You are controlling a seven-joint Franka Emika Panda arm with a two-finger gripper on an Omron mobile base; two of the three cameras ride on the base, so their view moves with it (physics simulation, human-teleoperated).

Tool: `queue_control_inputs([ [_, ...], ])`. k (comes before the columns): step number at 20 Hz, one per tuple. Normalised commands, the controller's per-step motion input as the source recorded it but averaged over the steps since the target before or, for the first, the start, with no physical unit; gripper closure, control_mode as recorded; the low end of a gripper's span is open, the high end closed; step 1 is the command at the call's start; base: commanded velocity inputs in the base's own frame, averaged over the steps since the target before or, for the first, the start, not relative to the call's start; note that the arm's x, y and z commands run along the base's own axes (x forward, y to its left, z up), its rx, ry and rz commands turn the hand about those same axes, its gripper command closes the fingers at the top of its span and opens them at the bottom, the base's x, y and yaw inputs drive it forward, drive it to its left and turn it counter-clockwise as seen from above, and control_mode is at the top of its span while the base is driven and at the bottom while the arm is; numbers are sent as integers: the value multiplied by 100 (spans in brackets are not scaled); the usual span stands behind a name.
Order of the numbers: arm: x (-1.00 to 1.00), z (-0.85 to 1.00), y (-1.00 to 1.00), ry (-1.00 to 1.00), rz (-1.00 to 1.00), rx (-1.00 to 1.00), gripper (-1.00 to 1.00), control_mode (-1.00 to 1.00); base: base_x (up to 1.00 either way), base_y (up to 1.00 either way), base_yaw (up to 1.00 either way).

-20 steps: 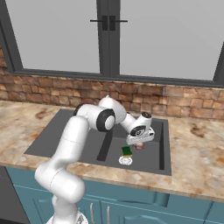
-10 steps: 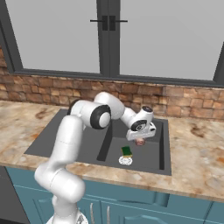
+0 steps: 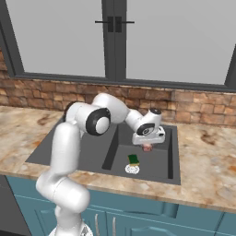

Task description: Pick up the bar soap and sponge from the sink, and place them back in the cabinet, and close the cabinet doors.

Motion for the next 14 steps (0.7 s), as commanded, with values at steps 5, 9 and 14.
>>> queue_control_inputs([
  [5, -36, 11, 25, 0, -14, -2, 100, -100, 0, 0, 0],
  [9, -32, 21, 12, 0, -12, 0, 100, -100, 0, 0, 0],
  [14, -24, 25, 11, 0, -13, 0, 100, -100, 0, 0, 0],
])
